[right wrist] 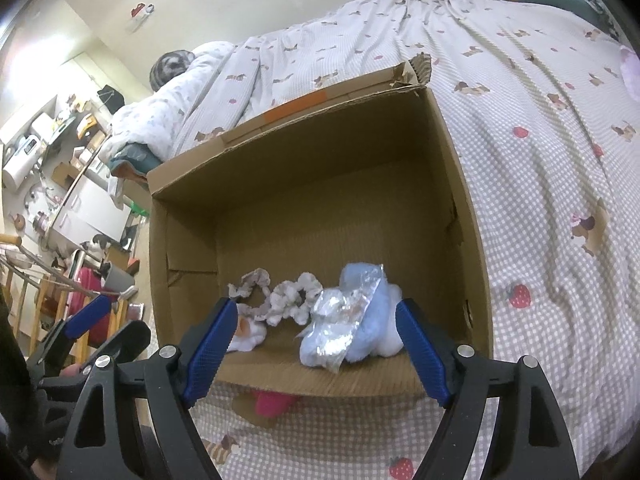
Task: Organize soft objects
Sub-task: 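Open both grippers to drop the packet and cylinder into the box, then move both grippers back toward the pink heart plush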
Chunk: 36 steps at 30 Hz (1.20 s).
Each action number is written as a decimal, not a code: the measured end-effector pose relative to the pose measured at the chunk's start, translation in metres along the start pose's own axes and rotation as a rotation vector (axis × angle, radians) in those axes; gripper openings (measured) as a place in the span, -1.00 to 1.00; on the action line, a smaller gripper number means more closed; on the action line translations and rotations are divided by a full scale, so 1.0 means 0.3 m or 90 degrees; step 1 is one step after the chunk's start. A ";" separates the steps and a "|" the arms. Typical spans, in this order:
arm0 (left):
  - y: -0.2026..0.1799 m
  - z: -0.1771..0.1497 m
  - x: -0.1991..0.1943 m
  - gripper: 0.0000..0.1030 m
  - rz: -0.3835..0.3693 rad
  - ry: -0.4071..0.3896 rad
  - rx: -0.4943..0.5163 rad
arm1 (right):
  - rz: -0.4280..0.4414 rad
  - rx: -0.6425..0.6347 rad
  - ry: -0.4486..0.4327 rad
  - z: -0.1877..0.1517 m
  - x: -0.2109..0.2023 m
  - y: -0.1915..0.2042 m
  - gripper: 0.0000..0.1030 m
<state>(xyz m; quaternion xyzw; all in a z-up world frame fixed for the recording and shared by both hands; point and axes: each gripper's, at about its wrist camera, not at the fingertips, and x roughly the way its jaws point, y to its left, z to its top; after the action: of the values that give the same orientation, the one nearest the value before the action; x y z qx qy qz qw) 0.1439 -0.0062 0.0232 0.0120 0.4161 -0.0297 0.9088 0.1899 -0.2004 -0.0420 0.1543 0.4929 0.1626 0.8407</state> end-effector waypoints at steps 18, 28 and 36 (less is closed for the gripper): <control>0.118 -0.170 -0.018 0.93 0.008 0.085 -0.090 | -0.005 0.030 0.021 -0.133 -0.071 -0.044 0.68; 0.076 -0.296 0.166 0.30 -0.073 0.251 -0.109 | -0.036 0.030 0.069 -0.185 -0.033 -0.104 0.68; -0.061 -0.339 0.289 -0.19 -0.103 0.303 -0.048 | -0.037 0.047 0.075 -0.173 -0.026 -0.138 0.68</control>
<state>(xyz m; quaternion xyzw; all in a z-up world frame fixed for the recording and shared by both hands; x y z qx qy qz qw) 0.1224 -0.0236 -0.1088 -0.0482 0.6185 -0.0831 0.7799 0.1455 -0.2360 -0.0775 0.1610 0.5513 0.1286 0.8085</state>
